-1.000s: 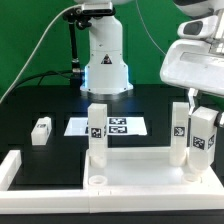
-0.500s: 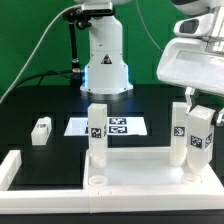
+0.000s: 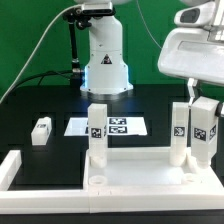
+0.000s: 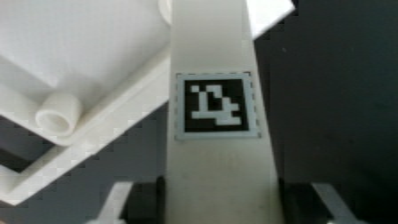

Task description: Assemble desk

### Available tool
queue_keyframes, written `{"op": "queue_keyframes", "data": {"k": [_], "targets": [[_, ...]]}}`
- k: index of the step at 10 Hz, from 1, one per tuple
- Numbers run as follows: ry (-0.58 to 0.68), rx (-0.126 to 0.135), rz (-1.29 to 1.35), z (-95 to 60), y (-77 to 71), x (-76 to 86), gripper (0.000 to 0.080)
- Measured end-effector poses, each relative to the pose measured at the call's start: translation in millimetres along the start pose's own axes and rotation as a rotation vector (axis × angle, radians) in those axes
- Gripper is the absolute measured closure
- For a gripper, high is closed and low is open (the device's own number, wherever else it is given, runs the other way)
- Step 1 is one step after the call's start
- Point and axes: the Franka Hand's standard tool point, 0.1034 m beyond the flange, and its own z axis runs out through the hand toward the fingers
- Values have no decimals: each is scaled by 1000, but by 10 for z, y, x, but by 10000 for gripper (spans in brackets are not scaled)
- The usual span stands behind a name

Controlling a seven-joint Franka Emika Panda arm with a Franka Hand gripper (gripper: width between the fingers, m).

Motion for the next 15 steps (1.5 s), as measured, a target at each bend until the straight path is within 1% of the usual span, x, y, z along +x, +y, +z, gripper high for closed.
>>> {"op": "queue_keyframes", "data": {"k": [1,2,3,5,6,7,10,12,13,15], "targets": [[9,8,-1,-8,7,67,511],[14,9,2,10,16,90,511],[16,13,5,52,-5,49,511],[12,1,-4,135,-43,-146,511],[12,0,-12,175,-44,-187,511],[15,8,-13,176,-55,-183,511],[6,7,-39,190,-4,-103,511],[-3,12,-60,173,55,50,511],[-5,11,-57,180,75,80,511],[-6,5,-70,222,95,62,511]]}}
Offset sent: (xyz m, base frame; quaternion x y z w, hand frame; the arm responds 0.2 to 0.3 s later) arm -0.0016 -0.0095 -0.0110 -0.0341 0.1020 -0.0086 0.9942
